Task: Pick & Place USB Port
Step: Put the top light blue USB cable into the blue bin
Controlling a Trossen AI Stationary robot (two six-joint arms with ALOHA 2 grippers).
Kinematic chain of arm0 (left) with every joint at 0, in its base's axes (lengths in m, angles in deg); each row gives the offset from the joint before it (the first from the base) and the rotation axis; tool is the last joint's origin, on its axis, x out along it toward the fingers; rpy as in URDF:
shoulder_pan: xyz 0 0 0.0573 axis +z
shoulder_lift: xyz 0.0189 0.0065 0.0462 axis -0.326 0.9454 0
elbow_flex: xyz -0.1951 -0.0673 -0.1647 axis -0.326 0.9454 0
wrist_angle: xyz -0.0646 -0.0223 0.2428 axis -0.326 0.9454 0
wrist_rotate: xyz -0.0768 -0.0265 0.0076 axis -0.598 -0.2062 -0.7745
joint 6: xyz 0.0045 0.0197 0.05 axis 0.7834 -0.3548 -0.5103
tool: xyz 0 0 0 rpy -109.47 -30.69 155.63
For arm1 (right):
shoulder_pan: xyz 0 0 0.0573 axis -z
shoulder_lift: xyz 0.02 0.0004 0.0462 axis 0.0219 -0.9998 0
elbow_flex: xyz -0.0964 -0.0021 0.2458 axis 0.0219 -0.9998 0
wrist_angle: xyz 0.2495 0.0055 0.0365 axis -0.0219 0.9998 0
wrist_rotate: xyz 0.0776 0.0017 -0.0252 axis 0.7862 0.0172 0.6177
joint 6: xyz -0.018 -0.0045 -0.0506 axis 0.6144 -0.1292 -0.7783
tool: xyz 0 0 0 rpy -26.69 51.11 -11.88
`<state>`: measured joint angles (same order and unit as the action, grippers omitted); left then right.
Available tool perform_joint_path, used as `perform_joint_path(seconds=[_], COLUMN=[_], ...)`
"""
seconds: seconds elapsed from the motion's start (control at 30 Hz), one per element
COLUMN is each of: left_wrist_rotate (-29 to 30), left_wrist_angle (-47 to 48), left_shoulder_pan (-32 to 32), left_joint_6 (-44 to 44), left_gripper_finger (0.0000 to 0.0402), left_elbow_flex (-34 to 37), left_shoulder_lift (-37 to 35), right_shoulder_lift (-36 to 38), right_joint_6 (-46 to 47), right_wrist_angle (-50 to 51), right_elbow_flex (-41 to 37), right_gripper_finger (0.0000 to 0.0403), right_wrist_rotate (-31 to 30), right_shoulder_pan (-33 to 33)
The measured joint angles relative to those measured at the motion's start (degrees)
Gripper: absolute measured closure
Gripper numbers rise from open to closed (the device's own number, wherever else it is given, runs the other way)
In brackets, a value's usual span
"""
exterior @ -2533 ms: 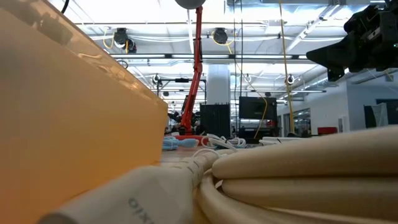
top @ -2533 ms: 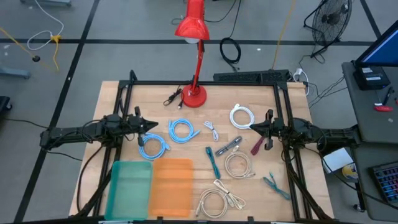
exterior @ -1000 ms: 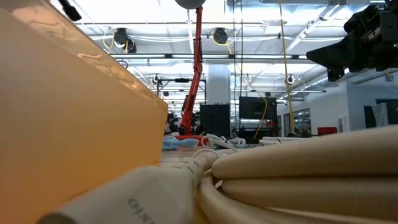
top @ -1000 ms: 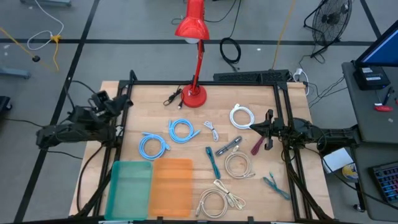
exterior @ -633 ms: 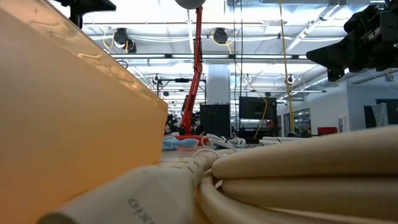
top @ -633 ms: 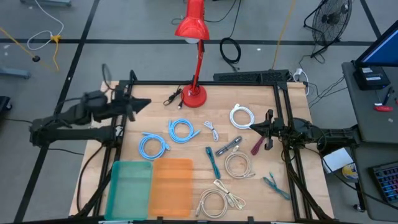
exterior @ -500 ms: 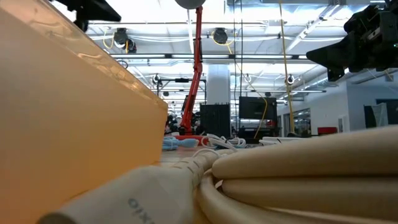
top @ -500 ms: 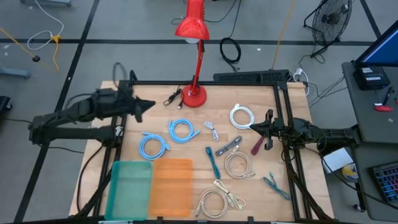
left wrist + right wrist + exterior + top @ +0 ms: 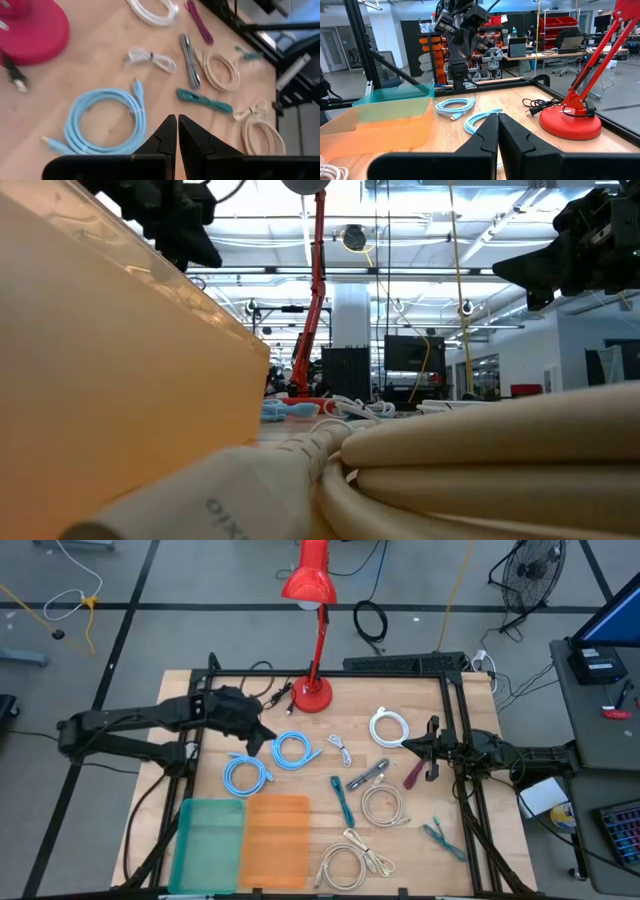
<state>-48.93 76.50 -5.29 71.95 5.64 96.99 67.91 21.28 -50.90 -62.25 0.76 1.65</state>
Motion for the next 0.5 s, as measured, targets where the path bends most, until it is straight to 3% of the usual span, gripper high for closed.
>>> perform_joint_path(seconds=[0.17, 0.37, 0.43, 0.5], left_wrist_rotate=[-1.7, -1.9, -2.3, -2.3], left_wrist_angle=[-0.6, -1.0, -1.3, -1.2], left_shoulder_pan=[-0.4, -0.4, -0.5, -0.9], left_joint_6=[0.1, 0.3, 0.4, 0.9], left_gripper_finger=[0.0382, 0.0382, 0.0382, 0.0382], left_elbow_flex=[0.0, 0.0, 0.0, 0.0], left_shoulder_lift=[2.4, 3.6, 3.5, 3.5], right_shoulder_lift=[0.0, 0.0, 0.0, 0.0], right_joint_6=[0.0, 0.2, 5.7, 19.9], right_wrist_angle=[-0.1, -1.2, -1.5, -3.1], right_elbow_flex=[0.0, 0.0, 0.0, 0.0], right_gripper_finger=[0.0403, 0.0403, 0.0403, 0.0403], right_wrist_rotate=[-0.6, -13.5, -14.9, -14.8], right_shoulder_pan=[0.0, 0.2, 0.2, 0.0])
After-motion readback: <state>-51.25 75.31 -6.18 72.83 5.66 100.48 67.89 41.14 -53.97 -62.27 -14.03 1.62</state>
